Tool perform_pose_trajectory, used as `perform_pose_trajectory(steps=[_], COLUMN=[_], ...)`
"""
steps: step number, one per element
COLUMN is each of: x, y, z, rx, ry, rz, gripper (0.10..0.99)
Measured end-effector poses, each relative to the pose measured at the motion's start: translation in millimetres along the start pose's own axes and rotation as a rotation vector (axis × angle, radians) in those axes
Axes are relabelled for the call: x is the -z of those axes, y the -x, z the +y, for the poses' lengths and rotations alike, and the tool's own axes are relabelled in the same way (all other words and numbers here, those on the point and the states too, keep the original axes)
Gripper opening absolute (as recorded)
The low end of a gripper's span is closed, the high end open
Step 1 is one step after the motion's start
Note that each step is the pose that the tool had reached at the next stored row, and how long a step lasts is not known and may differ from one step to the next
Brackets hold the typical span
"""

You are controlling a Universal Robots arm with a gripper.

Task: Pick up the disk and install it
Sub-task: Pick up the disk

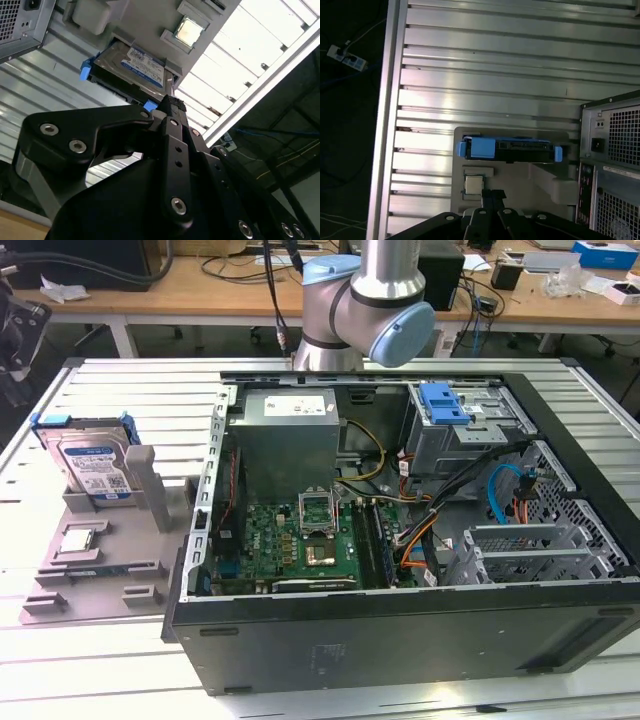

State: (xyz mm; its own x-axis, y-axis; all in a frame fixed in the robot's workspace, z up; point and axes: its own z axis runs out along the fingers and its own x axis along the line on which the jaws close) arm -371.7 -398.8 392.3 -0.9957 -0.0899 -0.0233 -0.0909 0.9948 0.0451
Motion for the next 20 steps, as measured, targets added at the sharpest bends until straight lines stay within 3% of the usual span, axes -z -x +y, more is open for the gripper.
perform_pose_trajectory(steps=[4,8,20], x=[0.0,0.0,0.0], y=[0.0,0.0,0.0], z=[0.0,0.0,0.0], rx=[0.073,0.183,0.334], ry=[0.002,0.004,0.008], rz=[0.0033,0.0082,0.0151], gripper=[0.106,0.106,0.106])
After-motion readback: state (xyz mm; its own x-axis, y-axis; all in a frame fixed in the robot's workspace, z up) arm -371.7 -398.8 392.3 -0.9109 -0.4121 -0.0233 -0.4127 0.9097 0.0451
